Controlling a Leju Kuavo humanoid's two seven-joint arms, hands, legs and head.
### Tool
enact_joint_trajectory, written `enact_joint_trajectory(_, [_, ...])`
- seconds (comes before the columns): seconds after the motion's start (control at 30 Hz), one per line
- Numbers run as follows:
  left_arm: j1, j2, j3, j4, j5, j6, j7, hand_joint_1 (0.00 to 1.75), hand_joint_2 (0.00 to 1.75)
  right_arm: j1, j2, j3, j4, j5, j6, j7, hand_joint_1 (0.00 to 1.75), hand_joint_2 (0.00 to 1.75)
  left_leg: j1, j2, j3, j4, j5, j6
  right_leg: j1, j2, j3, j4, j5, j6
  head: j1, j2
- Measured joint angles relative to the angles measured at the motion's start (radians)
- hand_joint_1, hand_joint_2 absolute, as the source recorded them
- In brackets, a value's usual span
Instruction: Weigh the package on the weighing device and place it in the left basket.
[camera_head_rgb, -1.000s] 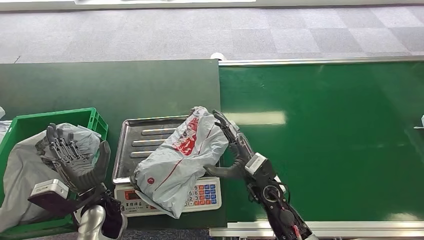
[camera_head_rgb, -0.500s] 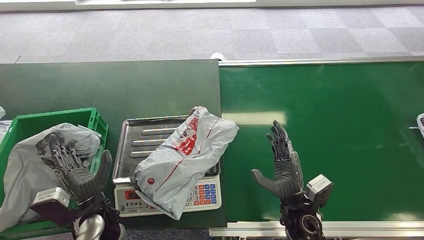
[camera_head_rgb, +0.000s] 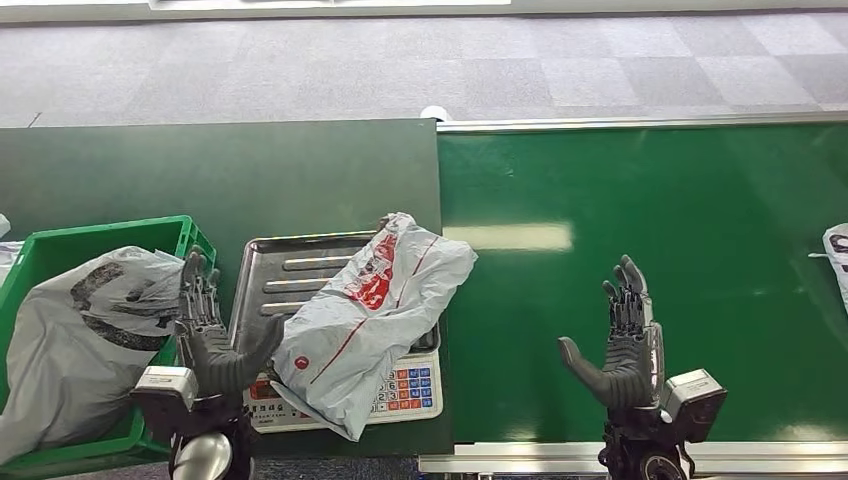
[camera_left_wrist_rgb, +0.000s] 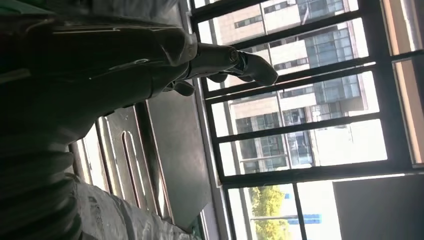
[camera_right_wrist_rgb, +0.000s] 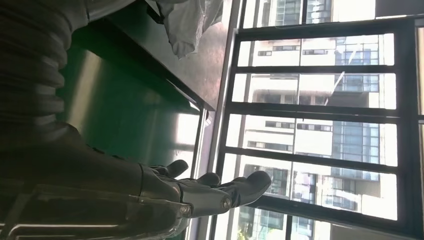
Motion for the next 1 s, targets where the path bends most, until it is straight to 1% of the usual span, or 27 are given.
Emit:
enact_joint_trajectory(0.17, [-0.010, 0.015, -0.048, 0.015, -0.135, -0.069, 0.009, 0.00, 1.75, -0.001, 0.015, -0.029, -0.003, 0.039, 0.003, 0.010, 0.00, 1.75, 0.000, 0.000, 0.000, 0.000, 0.000, 0.000, 0.000, 0.000, 0.000, 0.000, 0.000, 0.000, 0.000, 0.000])
enact_joint_trajectory(0.33, [-0.021, 0.040, -0.114, 0.039, -0.316, -0.073, 0.012, 0.00, 1.75, 0.000, 0.027, -0.047, -0.005, 0.056, 0.019, 0.021, 0.00, 1.75, 0.000, 0.000, 0.000, 0.000, 0.000, 0.000, 0.000, 0.000, 0.000, 0.000, 0.000, 0.000, 0.000, 0.000])
enact_joint_trajectory(0.6, [-0.039, 0.060, -0.172, 0.079, -0.426, -0.069, 0.018, 0.00, 1.75, 0.005, 0.035, -0.064, -0.017, 0.066, 0.035, 0.027, 0.00, 1.75, 0.000, 0.000, 0.000, 0.000, 0.000, 0.000, 0.000, 0.000, 0.000, 0.000, 0.000, 0.000, 0.000, 0.000])
enact_joint_trajectory(1.0, [-0.054, 0.088, -0.230, 0.142, -0.599, -0.137, 0.088, 0.00, 1.75, 0.028, 0.037, -0.081, -0.025, 0.083, 0.059, 0.022, 0.00, 1.75, 0.000, 0.000, 0.000, 0.000, 0.000, 0.000, 0.000, 0.000, 0.000, 0.000, 0.000, 0.000, 0.000, 0.000])
